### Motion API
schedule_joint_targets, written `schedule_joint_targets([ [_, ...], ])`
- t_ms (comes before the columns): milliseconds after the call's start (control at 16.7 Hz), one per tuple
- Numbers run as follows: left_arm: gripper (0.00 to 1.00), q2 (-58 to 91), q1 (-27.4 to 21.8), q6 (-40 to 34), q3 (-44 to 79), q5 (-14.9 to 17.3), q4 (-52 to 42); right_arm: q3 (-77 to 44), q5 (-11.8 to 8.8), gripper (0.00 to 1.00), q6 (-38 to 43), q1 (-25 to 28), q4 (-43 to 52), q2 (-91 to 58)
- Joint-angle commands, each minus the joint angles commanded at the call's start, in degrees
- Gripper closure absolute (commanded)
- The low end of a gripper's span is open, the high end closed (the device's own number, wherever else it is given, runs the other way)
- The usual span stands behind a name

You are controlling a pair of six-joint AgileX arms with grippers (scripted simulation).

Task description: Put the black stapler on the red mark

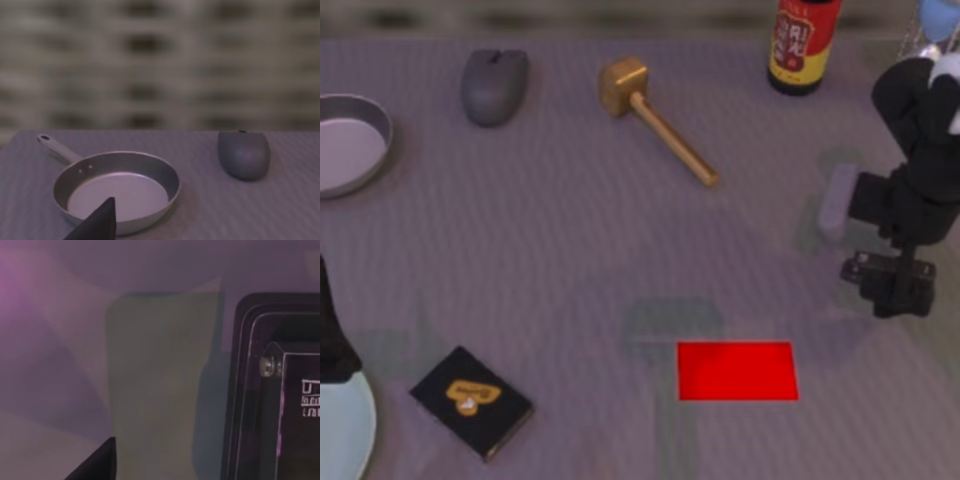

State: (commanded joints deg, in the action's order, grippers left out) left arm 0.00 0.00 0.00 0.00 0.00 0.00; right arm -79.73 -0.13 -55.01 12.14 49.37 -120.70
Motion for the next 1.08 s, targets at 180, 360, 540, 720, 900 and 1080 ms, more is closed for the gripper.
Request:
schedule_joint_targets([
  [180,0.00,0.00,0.00,0.00,0.00,0.00,0.00,0.00,0.00,0.30,0.00,0.00,0.00,0.00],
  [360,0.00,0.00,0.00,0.00,0.00,0.00,0.00,0.00,0.00,0.53,0.00,0.00,0.00,0.00],
  [540,0.00,0.00,0.00,0.00,0.00,0.00,0.00,0.00,0.00,0.75,0.00,0.00,0.00,0.00],
  [720,0.00,0.00,0.00,0.00,0.00,0.00,0.00,0.00,0.00,0.98,0.00,0.00,0.00,0.00],
  [900,0.00,0.00,0.00,0.00,0.00,0.00,0.00,0.00,0.00,1.00,0.00,0.00,0.00,0.00],
  [1080,0.00,0.00,0.00,0.00,0.00,0.00,0.00,0.00,0.00,1.00,0.00,0.00,0.00,0.00],
])
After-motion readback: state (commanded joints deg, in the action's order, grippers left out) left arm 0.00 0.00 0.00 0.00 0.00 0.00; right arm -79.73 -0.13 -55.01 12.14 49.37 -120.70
